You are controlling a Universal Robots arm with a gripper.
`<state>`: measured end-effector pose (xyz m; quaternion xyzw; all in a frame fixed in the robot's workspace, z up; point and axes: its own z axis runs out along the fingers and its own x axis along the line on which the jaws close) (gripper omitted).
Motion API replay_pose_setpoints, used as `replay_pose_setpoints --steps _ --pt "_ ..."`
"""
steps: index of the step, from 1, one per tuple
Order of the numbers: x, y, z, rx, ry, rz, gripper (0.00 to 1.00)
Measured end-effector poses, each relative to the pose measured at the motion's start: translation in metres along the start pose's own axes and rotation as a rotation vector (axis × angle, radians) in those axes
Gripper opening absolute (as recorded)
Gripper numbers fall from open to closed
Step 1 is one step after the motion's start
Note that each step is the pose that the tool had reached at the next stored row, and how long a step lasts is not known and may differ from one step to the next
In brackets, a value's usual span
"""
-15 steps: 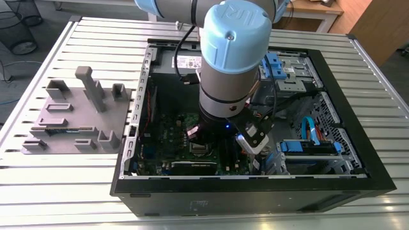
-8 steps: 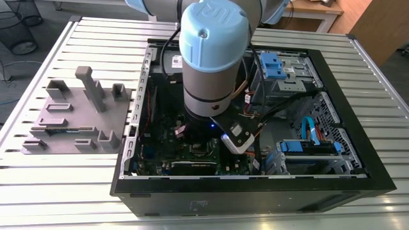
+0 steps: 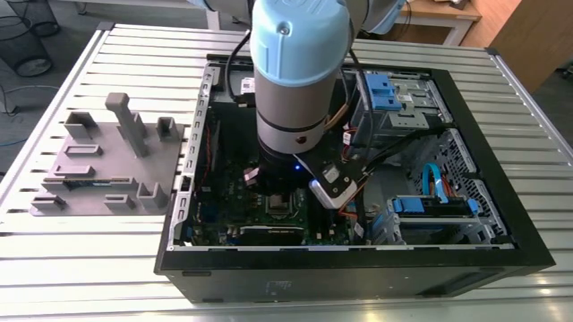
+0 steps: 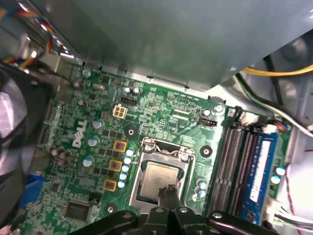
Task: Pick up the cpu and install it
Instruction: 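Install the first cpu locking lever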
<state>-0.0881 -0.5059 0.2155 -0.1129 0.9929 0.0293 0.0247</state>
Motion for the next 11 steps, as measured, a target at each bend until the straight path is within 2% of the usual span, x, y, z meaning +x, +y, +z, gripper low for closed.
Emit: replay_pose_setpoints --steps 2,5,11 --pt "-0.0005 0.0008 -0.0067 0.0003 -0.0003 0.003 0.11" --pt "-0.0009 0.0016 -0.0124 0.0014 0.0 0.006 0.11" --pt "-0.0009 0.0016 -0.0126 0.0013 -0.0003 0.008 0.11"
